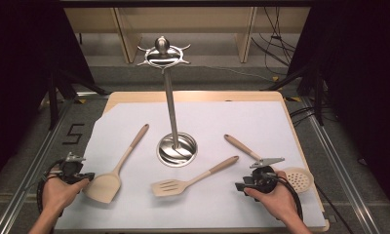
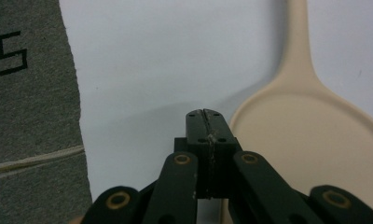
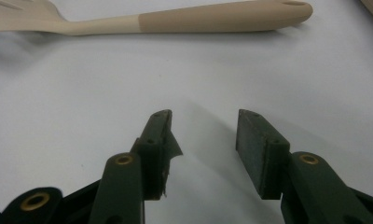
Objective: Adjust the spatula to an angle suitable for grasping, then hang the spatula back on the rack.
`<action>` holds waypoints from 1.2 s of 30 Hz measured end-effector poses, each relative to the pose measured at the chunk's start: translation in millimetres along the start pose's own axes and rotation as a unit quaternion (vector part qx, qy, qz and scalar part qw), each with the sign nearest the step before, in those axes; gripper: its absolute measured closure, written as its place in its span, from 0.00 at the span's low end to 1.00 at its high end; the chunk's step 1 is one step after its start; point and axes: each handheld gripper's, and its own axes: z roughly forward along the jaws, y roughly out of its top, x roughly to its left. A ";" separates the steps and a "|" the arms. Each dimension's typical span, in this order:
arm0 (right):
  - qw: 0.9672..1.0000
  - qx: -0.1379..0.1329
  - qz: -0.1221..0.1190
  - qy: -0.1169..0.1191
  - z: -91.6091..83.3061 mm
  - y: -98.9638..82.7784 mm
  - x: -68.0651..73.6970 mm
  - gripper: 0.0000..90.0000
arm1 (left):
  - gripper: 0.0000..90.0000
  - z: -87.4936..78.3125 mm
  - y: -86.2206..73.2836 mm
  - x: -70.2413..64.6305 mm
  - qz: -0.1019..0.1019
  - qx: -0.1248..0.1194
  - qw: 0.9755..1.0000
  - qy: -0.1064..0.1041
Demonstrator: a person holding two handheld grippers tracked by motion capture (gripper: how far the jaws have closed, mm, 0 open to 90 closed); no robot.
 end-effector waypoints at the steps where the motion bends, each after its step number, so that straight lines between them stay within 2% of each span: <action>1: 1.000 -0.004 -0.017 -0.007 0.5 0.5 -2.8 0.62 | 0.99 0.1 -0.7 -2.9 0.002 0.004 1.000 -0.003; 3: 1.000 -0.004 -0.018 -0.015 0.4 0.6 -2.4 0.62 | 0.99 -0.8 -0.7 -4.4 0.006 0.010 1.000 -0.006; 4: 1.000 -0.004 -0.018 -0.012 0.4 0.6 -2.5 0.62 | 0.99 -1.7 -0.9 -5.0 0.010 0.008 1.000 -0.008; 6: 0.999 -0.009 -0.017 -0.032 1.7 0.1 -2.1 0.62 | 0.96 -0.8 1.2 -5.1 0.008 -0.006 1.000 0.001; 7: 1.000 -0.017 -0.002 -0.021 1.6 -0.9 1.1 0.62 | 0.94 -0.6 2.9 -3.9 0.009 -0.009 1.000 -0.001; 8: 1.000 -0.017 -0.002 -0.021 1.6 -0.9 1.1 0.62 | 0.91 -0.6 2.9 -3.9 0.009 -0.009 1.000 -0.001; 9: 0.999 -0.004 -0.018 -0.031 1.2 -0.2 -4.1 0.62 | 0.88 -0.5 6.5 -1.6 0.005 -0.018 1.000 -0.002; 10: 0.999 -0.007 -0.016 -0.028 1.2 -0.4 -4.2 0.62 | 0.83 1.0 8.8 -1.6 -0.010 -0.040 0.999 -0.007; 11: 0.999 -0.007 -0.016 -0.028 1.2 -0.4 -4.2 0.62 | 0.80 1.0 8.8 -1.6 -0.010 -0.040 0.999 -0.007; 12: 0.999 -0.022 -0.011 -0.024 1.7 -1.7 -4.5 0.62 | 0.77 0.1 16.3 -1.1 -0.012 -0.052 0.999 -0.004; 13: 0.999 -0.036 -0.007 -0.032 5.4 -2.5 -5.9 0.62 | 0.74 0.1 16.3 -1.1 -0.012 -0.052 0.999 -0.004; 14: 0.999 -0.026 -0.012 -0.024 2.7 -2.2 -6.6 0.62 | 0.69 2.3 26.9 -4.6 -0.019 -0.089 0.996 -0.013; 15: 0.999 -0.023 -0.010 -0.023 1.7 -2.1 -6.9 0.62 | 0.65 2.3 26.9 -4.6 -0.019 -0.089 0.996 -0.013; 16: 0.999 -0.023 -0.010 -0.022 1.8 -2.5 -7.6 0.62 | 0.59 1.4 36.5 -6.2 -0.006 -0.094 0.995 -0.022; 17: 0.999 -0.022 -0.010 -0.022 1.4 -2.7 -7.8 0.62 | 0.55 0.2 42.2 -6.9 0.002 -0.091 0.996 -0.023; 18: 0.999 -0.022 -0.011 -0.023 1.2 -2.7 -7.8 0.62 | 0.52 0.9 47.1 -7.9 0.001 -0.096 0.995 -0.027; 20: 0.999 -0.022 -0.011 -0.026 0.5 -2.4 -6.8 0.62 | 0.48 2.8 55.9 -10.0 -0.002 -0.108 0.994 -0.022; 23: 0.999 -0.023 -0.012 -0.028 -0.3 -2.0 -5.7 0.62 | 0.45 4.6 64.5 -13.8 -0.010 -0.107 0.994 -0.027; 25: 0.999 -0.027 -0.021 -0.033 0.6 -1.2 -7.3 0.62 | 0.43 5.1 71.0 -16.4 -0.009 -0.094 0.995 -0.038; 26: 0.999 -0.030 -0.012 -0.029 0.6 0.0 -4.5 0.61 | 0.43 7.9 74.6 -21.5 -0.009 -0.099 0.994 -0.037; 27: 0.999 -0.020 -0.015 -0.029 -0.9 0.7 -4.0 0.61 | 0.44 8.4 76.7 -23.6 -0.006 -0.087 0.995 -0.041; 28: 0.999 -0.027 -0.019 -0.028 0.9 0.2 -3.8 0.61 | 0.45 11.1 77.6 -26.1 -0.008 -0.090 0.995 -0.041; 29: 0.999 -0.029 -0.030 -0.034 1.6 -0.3 -5.0 0.61 | 0.45 11.9 78.9 -26.5 -0.001 -0.080 0.996 -0.043; 30: 0.999 -0.029 -0.030 -0.034 1.6 -0.3 -5.0 0.61 | 0.46 11.9 78.9 -26.5 -0.001 -0.080 0.996 -0.043; 31: 0.999 -0.032 -0.016 -0.029 0.3 0.4 -3.8 0.61 | 0.47 15.9 81.6 -29.4 -0.005 -0.064 0.997 -0.042; 32: 0.999 -0.032 -0.016 -0.029 0.3 0.4 -3.8 0.61 | 0.48 15.9 81.6 -29.4 -0.005 -0.064 0.997 -0.042; 33: 0.999 -0.036 -0.015 -0.035 1.4 0.5 -4.3 0.61 | 0.48 17.3 82.7 -29.4 0.003 -0.049 0.998 -0.041; 34: 0.999 -0.023 -0.017 -0.026 -0.6 1.0 -5.5 0.61 | 0.49 20.0 85.4 -30.2 0.007 -0.028 0.999 -0.042; 36: 0.999 -0.027 -0.020 -0.029 -1.1 0.4 -4.7 0.61 | 0.50 23.6 89.4 -30.5 0.009 0.004 0.999 -0.046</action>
